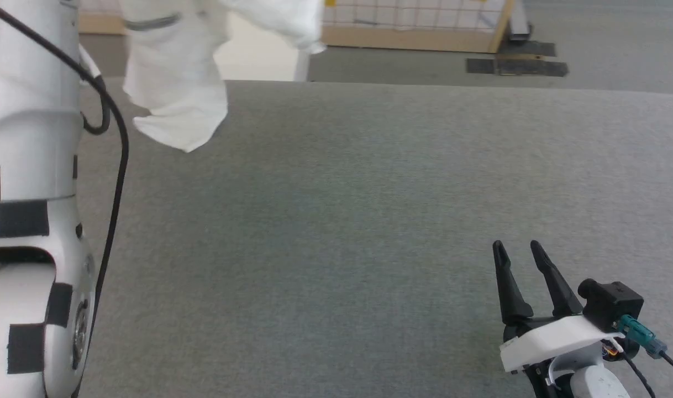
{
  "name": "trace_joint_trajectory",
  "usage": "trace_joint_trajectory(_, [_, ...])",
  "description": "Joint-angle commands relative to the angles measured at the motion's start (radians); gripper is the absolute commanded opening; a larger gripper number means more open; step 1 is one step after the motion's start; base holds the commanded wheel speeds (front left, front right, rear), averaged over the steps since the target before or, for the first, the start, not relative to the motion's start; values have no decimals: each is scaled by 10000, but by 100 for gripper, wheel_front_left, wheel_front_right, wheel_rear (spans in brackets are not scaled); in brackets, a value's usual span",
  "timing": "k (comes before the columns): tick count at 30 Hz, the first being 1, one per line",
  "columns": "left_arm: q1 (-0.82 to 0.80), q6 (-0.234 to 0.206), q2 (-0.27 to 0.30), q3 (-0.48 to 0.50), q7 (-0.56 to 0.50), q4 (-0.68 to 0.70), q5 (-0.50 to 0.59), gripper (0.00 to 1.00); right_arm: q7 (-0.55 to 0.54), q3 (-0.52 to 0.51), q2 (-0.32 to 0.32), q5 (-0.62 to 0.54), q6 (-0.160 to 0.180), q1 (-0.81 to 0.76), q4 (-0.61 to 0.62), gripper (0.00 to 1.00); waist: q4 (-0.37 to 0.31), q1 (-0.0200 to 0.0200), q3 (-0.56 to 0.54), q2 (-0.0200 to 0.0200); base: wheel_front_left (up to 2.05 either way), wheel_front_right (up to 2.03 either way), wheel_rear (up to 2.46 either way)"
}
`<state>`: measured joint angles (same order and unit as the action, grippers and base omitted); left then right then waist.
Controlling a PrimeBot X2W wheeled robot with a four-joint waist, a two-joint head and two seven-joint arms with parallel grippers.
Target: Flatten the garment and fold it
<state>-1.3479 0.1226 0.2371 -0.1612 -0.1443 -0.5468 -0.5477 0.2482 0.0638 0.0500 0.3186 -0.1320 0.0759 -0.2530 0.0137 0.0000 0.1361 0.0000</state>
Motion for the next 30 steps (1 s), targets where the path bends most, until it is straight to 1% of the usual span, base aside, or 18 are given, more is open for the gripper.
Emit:
trace_joint_trajectory(1, [-195,41,-139,-63,-73,-84,-107,0,100,-29,3,92,13,-26,-56,100,-956,0,-448,0,0,0,0])
trace_joint_trajectory(4, [-21,44,-478,-228,-331,-330,-319,0,120,-121,3,127,13,-133,-128,100,-1198,0,-481,0,0,0,0])
trace_joint_trajectory(7, [670,56,-858,-538,-581,-463,-583,0,129,-236,3,115,13,-255,-134,100,-1244,0,-483,0,0,0,0])
trace_joint_trajectory(10, [1945,70,-1467,-773,-525,-324,-1389,0,132,-416,3,68,13,-365,-20,100,-1167,0,-450,0,0,0,0])
trace_joint_trajectory(12, [2940,74,-1671,-1141,-482,-203,-1871,0,132,-514,3,38,13,-414,36,100,-1090,0,-426,0,0,0,0])
trace_joint_trajectory(13, [3387,75,-1726,-1374,-449,-159,-1995,0,133,-541,3,24,13,-426,59,100,-1053,0,-414,0,0,0,0])
trace_joint_trajectory(15, [4361,77,-1779,-2131,-346,-153,-1854,0,133,-540,3,-8,13,-428,102,100,-998,0,-399,0,0,0,0])
trace_joint_trajectory(17, [5311,77,-1812,-2794,-310,-402,-1705,0,134,-507,3,-34,13,-426,122,100,-946,0,-397,0,0,0,0])
trace_joint_trajectory(18, [5840,62,-1830,-3017,-406,-630,-1830,0,134,-471,3,-42,13,-421,121,100,-931,0,-396,0,0,0,0])
trace_joint_trajectory(19, [6233,45,-1841,-3320,-634,-849,-1839,0,134,-442,3,-44,13,-417,120,100,-922,0,-391,0,0,0,0])
trace_joint_trajectory(20, [6678,29,-1849,-3720,-1125,-1161,-1882,0,134,-414,3,-41,13,-414,120,100,-911,0,-385,0,0,0,0])
trace_joint_trajectory(22, [7312,-126,-1860,-4210,-1870,-1562,-2092,0,134,-355,3,-15,13,-405,115,100,-896,0,-393,0,0,0,0])
trace_joint_trajectory(23, [7513,-140,-1862,-4461,-2083,-1599,-2144,0,134,-326,3,2,13,-401,111,100,-888,0,-391,0,0,0,0])
trace_joint_trajectory(24, [7772,-211,-1863,-4633,-2303,-1550,-2444,0,134,-289,3,24,13,-399,101,100,-877,0,-393,0,0,0,0])
trace_joint_trajectory(25, [7954,-288,-1864,-4740,-2475,-1452,-2753,14,134,-263,3,38,13,-404,90,100,-866,0,-410,0,0,0,0])
trace_joint_trajectory(26, [8059,-392,-1865,-4895,-2563,-1278,-2965,100,134,-249,3,50,13,-420,81,100,-838,0,-439,0,0,0,0])
trace_joint_trajectory(28, [8146,-618,-1866,-4959,-2548,-944,-3329,100,135,-227,3,71,13,-456,51,100,-784,0,-519,0,0,0,0])
trace_joint_trajectory(30, [8108,-813,-1866,-4670,-2183,-532,-3620,100,135,-204,3,95,13,-499,21,100,-750,0,-630,0,0,0,0])
